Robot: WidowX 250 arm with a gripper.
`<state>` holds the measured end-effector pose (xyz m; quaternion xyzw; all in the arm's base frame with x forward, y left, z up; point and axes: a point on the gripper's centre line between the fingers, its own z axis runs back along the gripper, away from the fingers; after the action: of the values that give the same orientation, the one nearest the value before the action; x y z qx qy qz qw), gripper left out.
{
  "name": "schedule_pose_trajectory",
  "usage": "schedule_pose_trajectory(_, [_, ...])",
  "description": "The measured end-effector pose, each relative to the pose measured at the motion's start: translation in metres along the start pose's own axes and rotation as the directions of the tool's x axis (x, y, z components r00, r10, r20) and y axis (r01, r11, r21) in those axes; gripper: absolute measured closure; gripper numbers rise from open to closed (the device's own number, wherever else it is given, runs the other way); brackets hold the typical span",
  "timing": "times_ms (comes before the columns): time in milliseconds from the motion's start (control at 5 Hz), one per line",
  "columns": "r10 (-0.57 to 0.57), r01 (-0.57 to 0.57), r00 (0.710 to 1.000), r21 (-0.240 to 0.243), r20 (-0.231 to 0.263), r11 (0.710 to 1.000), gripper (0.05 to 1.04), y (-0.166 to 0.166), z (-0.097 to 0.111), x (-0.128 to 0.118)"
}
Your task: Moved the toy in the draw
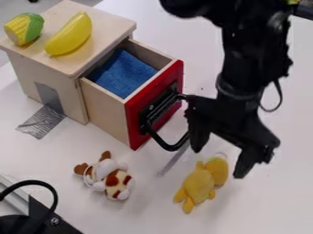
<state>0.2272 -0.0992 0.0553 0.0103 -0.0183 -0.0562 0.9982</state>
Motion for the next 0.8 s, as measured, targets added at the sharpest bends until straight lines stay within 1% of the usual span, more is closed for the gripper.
schedule_pose_trajectory(200, [-0.011, 0.012, 0.999, 0.027, -0.043, 1.000, 0.087, 0.010, -0.013, -0.015])
schedule_pose_trajectory(400, [0.015, -0.012, 0.996, 0.029, -0.091, 1.000, 0.087, 0.021, -0.031, -0.025])
schedule_pose_trajectory(600, [0.025, -0.021, 0.993, 0.033, -0.119, 0.999, 0.087, 0.024, -0.041, -0.027])
schedule_pose_trajectory(800, [0.022, -0.014, 0.987, 0.052, -0.157, 0.999, 0.118, 0.024, -0.050, -0.027])
